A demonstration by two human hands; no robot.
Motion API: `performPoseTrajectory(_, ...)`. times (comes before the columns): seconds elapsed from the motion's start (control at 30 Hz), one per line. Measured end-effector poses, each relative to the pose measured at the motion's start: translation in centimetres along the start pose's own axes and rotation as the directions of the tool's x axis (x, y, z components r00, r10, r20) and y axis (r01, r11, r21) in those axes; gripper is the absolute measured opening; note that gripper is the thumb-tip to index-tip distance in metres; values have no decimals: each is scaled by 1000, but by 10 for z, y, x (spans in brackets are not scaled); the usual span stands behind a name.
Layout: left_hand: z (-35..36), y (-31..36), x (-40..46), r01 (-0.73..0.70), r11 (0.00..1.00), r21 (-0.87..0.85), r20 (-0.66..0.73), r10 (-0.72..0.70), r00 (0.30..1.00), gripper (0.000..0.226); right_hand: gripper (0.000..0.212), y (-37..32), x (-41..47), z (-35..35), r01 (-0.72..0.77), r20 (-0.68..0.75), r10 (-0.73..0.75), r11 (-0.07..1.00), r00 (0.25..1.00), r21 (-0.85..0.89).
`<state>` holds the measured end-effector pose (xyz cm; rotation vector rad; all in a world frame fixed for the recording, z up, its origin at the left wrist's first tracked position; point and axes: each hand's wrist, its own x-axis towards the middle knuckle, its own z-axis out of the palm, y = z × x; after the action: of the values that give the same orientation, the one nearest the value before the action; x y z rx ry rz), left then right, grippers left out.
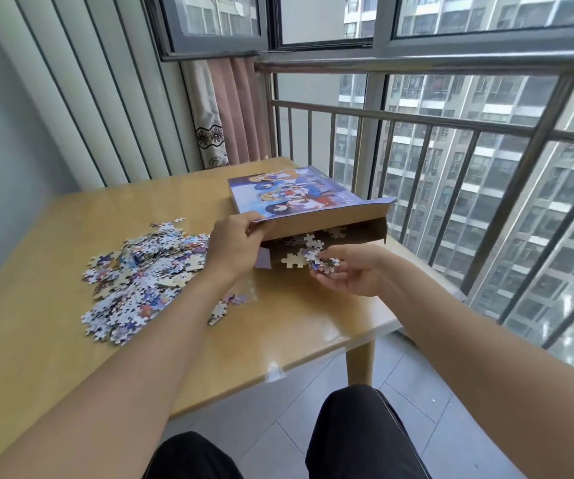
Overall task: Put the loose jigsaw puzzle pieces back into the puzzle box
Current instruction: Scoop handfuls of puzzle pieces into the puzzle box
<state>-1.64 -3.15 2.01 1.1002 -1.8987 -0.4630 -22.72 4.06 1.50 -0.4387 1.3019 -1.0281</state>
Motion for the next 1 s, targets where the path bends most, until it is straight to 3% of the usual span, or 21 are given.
performPoseTrajectory(0.33,-15,20,17,-52,998,-25,-14,51,999,15,41,-33,-2,13,139,-119,-145,989,982,-58)
performPoseTrajectory(0.6,-12,26,21,-72,997,-35,-34,71,997,17,33,-50,14,24,261,-132,-246,959,960,110)
performPoseTrajectory(0.83,-26,26,26,-56,995,-81,-57,51,997,19,45,-61,30,43,401,-31,-405,888,914,226)
performPoseTrajectory(0.9,-30,26,30,-44,994,-98,-67,38,997,19,49,-62,30,42,428,-13,-430,895,903,123)
performPoseTrajectory(0.97,-33,27,35,-34,991,-129,-86,23,996,18,47,-64,33,39,469,-75,-502,844,862,-259)
performPoseTrajectory(1.0,-33,29,37,-27,989,-146,-97,13,995,19,43,-65,33,38,459,-96,-562,751,821,-474)
